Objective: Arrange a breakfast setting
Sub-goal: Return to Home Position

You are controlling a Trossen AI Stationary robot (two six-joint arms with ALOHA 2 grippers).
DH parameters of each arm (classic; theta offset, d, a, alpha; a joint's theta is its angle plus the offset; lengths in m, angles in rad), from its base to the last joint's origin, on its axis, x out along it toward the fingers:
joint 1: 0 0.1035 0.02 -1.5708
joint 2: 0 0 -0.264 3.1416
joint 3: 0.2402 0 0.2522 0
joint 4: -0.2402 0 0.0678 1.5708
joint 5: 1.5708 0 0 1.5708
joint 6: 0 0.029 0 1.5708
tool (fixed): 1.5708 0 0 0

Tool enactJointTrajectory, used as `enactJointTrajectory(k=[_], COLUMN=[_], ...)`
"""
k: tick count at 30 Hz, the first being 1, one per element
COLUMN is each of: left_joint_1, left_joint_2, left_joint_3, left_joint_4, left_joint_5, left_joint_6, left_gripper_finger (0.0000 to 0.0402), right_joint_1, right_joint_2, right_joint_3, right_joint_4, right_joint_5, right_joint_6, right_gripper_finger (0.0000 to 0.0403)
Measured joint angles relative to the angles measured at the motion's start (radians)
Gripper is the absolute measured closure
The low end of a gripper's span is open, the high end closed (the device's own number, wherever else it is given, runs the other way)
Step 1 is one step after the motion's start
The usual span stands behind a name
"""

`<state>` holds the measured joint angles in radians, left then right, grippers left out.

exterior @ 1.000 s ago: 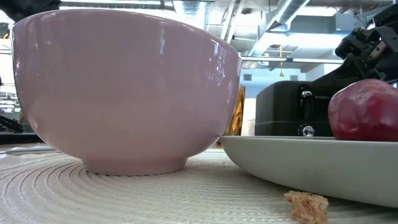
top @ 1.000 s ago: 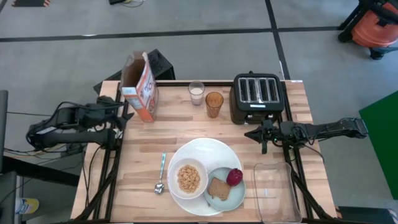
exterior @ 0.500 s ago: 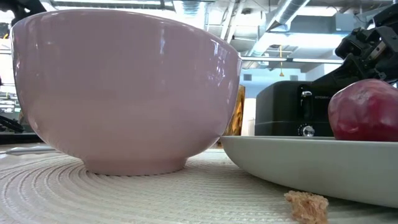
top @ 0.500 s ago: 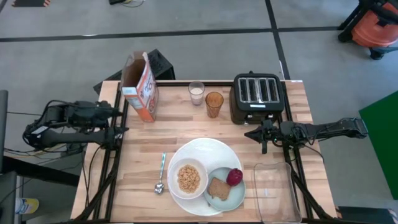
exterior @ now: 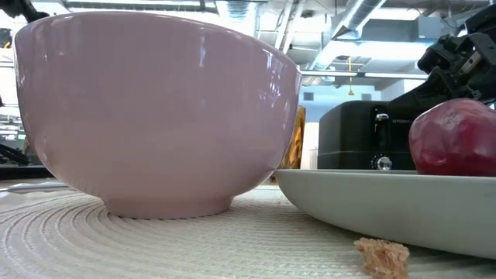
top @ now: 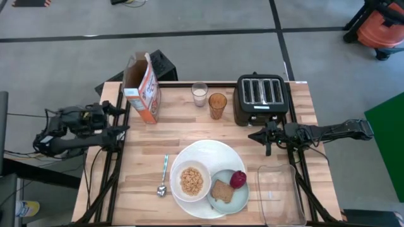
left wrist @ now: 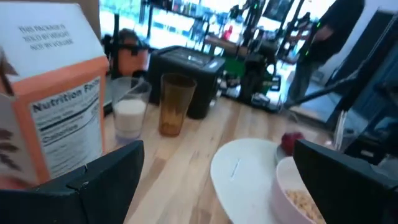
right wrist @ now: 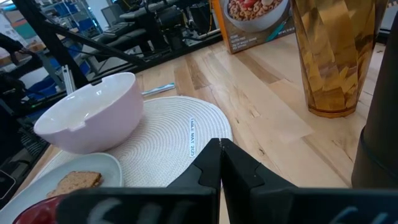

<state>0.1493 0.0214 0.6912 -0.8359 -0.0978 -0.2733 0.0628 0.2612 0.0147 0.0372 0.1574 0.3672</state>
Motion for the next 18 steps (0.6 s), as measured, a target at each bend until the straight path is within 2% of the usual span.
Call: enactJointTrajectory(k=[6, 10, 18], left_joint_1=[0.000, 0.000, 0.000], left_joint_2=[0.006, 0.040, 0.034], left_joint_3=[-0.131, -0.158, -0.283], left_joint_4=[0.114, 0.191, 0.476], left_joint_5=[-0.013, 0.034, 0.014], left_joint_6=[0.003, 0.030, 0.140], left_gripper_finger=[0.0006, 0.0006, 0.0006], right_joint_1=[0.000, 0.000, 0.000], right_joint_2=[0.000, 0.000, 0.000], right_joint_3=[0.000, 0.000, 0.000], right_joint_4=[0.000, 0.000, 0.000], right_joint_5=[0.000, 0.000, 0.000], right_joint_6=[0.000, 0.000, 0.000], right_gripper_finger=[0.0372, 0.0372, 0.0372])
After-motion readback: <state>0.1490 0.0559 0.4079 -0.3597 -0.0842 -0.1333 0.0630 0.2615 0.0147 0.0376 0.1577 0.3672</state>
